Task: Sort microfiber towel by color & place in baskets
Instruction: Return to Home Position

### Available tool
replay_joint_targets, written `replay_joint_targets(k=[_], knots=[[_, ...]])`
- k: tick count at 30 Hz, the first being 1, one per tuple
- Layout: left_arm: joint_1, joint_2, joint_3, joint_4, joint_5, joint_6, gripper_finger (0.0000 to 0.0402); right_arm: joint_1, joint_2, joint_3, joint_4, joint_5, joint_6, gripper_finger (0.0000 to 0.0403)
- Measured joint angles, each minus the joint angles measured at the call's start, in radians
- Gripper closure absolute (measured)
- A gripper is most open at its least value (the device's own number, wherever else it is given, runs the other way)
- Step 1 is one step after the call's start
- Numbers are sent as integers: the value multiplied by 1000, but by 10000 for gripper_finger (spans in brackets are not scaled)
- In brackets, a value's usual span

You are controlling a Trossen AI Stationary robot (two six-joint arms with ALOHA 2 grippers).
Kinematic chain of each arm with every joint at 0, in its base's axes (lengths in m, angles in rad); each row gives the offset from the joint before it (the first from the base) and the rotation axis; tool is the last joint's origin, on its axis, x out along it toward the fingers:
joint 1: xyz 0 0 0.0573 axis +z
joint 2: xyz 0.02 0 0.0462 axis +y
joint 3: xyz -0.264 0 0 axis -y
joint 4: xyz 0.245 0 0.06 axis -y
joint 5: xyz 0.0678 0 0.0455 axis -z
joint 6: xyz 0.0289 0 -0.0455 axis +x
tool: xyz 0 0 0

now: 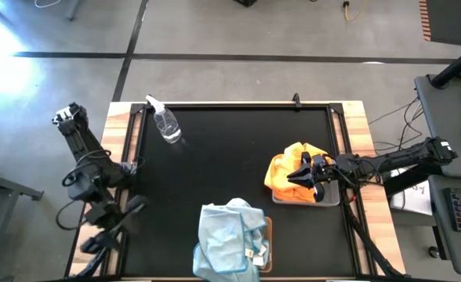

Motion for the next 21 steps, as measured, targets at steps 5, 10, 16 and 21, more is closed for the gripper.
replay_joint_targets(k=[5,10,16,21], knots=[[0,-14,-21,48,241,28,246,0,0,0,0,0,10,344],[2,-8,-28,7,270,-19,246,0,0,0,0,1,8,344],[3,-10,-96,28,270,-53,246,0,1,0,-1,26,7,344],[3,-10,-206,175,270,-45,246,0,1,0,-1,27,3,344]])
